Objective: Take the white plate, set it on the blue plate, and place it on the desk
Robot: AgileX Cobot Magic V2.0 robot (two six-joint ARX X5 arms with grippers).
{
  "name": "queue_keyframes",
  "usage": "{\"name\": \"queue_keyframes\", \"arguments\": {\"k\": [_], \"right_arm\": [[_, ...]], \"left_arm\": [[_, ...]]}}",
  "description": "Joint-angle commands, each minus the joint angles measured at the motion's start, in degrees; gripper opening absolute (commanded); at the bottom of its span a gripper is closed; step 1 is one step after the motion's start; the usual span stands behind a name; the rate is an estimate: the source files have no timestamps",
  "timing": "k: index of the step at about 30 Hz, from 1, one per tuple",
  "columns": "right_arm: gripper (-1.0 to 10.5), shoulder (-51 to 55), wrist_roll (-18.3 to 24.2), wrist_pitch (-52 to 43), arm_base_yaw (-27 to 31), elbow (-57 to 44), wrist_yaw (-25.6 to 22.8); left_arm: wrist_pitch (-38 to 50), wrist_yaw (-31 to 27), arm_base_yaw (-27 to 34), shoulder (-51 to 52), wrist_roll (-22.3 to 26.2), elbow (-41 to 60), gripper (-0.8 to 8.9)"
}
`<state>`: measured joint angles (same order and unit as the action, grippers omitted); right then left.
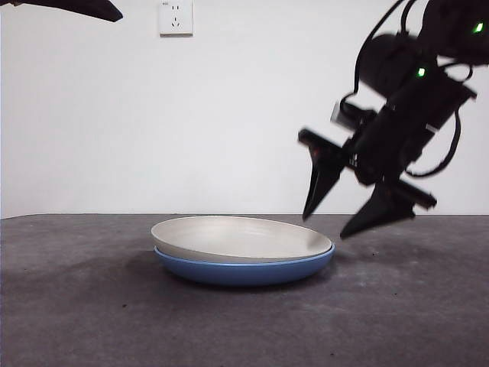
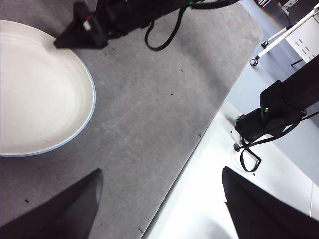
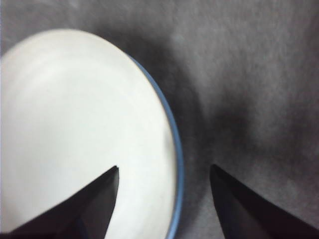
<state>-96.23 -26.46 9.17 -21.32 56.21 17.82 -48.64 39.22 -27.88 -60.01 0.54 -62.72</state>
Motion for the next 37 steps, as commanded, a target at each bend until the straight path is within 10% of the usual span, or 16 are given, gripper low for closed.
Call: {"name": "queue_keyframes", "arguments": {"k": [1,18,37], "right_arm": [[2.9,3.7,0.4,0.0,-0.3,1.0,-0.4],[2.9,35.3,17.2,29.9,-2.3,1.0,2.4],[2.9,48.0,18.3,46.4,-6.7,1.0,4.6]], "left_arm": [[0.2,0.3,-0.3,-0.3,0.5,-0.5,3.73],[0.2,0.3,-0.3,-0.3,0.5,-0.5,3.73],[0.1,0.3,-0.3,-0.3,0.4,-0.5,3.73]]}}
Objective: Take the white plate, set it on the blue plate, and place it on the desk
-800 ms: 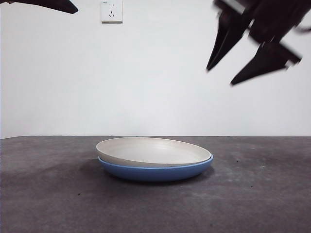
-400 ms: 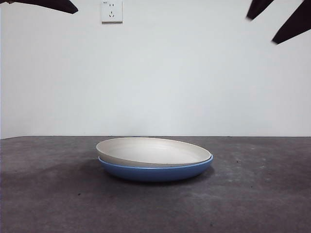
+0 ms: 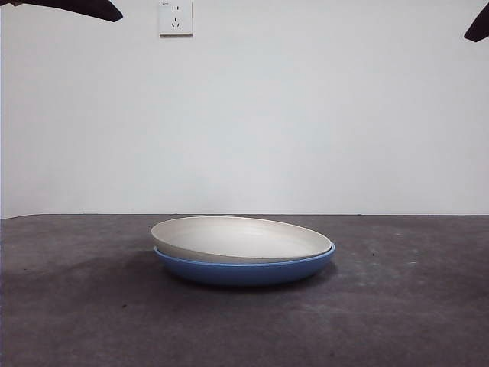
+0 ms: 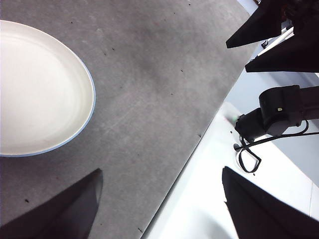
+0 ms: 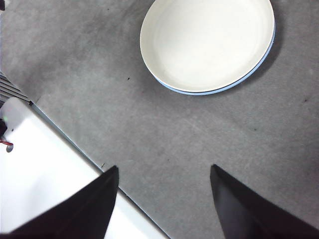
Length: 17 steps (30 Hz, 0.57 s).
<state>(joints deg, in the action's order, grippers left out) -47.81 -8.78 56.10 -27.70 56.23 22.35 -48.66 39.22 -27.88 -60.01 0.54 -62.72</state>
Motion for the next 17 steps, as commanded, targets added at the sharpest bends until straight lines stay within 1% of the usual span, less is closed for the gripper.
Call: {"name": "queue_keyframes", "arguments": {"k": [1,4,5,6,7,8,10,12,17], "right_arm": [[2.9,-0.4,0.7,-0.5,-0.3,1.0,0.1],[2.9,-0.4,0.7,-0.4,-0.3,1.0,0.1],[2.9,-0.4,0.7,-0.3,-0.3,1.0,0.1],[2.6,-0.4,0.7,-0.2,-0.3,1.0,0.2],[2.1,-0.4,0.7,-0.2,-0.3,1.0,0.2],[1.4,-0.4,0.7,-0.1,-0.3,1.0,0.2],[0.2,-0.4,0.9,-0.1,-0.3,1.0,0.2],[0.1,-0.4,1.7,-0.2,-0.3,1.0,0.1],[0.1,-0.4,1.7,-0.6,-0.3,1.0,0.2]], "left_arm": [[0.2,0.3,-0.3,-0.3,0.4,-0.5,3.73],[0.2,0.3,-0.3,-0.2,0.4,-0.5,3.7],[0.2,0.3,-0.3,-0.3,0.4,-0.5,3.62],[0.2,0.3,-0.3,-0.3,0.4,-0.5,3.32],[0.2,0.3,-0.3,-0.3,0.4,-0.5,2.76],[0.2,0.3,-0.3,-0.3,0.5,-0.5,1.79],[0.2,0.3,-0.3,-0.3,0.5,-0.5,0.21],[0.3,0.3,-0.3,-0.3,0.5,-0.5,0.15],[0.3,0.3,-0.3,-0.3,0.5,-0.5,0.15]]}}
